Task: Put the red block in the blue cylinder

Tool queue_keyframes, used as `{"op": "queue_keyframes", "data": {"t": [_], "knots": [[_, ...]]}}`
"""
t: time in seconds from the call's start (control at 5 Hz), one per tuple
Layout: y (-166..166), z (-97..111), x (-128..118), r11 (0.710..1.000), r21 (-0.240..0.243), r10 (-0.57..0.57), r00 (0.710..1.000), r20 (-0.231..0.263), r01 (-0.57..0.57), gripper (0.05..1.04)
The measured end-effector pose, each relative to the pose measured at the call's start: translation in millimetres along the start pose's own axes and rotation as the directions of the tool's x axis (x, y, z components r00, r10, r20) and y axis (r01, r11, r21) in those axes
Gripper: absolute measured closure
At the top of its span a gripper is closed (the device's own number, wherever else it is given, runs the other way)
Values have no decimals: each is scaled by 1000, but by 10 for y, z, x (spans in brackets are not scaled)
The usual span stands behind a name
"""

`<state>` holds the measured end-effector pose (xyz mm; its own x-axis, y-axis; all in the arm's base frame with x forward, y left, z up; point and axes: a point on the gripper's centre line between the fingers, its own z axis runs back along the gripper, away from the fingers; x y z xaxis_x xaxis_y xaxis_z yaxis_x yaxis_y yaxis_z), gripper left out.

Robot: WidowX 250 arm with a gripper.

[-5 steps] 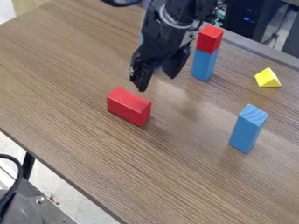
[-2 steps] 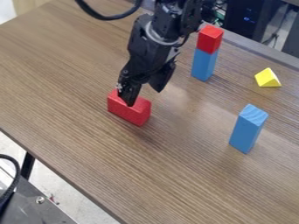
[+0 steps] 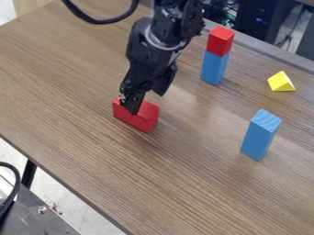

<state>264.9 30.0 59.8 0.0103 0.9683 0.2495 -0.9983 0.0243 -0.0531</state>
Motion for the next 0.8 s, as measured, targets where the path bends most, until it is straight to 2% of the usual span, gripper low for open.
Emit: {"op": "queue_keyframes", "data": {"t": [0.4, 0.6, 0.8], "knots": [[19, -121, -4, 998, 35, 45, 999, -15, -44, 84], [52, -215, 1, 995, 72, 70, 997, -19, -69, 84], [65, -314, -13, 992, 95, 87, 995, -37, -84, 122]]}}
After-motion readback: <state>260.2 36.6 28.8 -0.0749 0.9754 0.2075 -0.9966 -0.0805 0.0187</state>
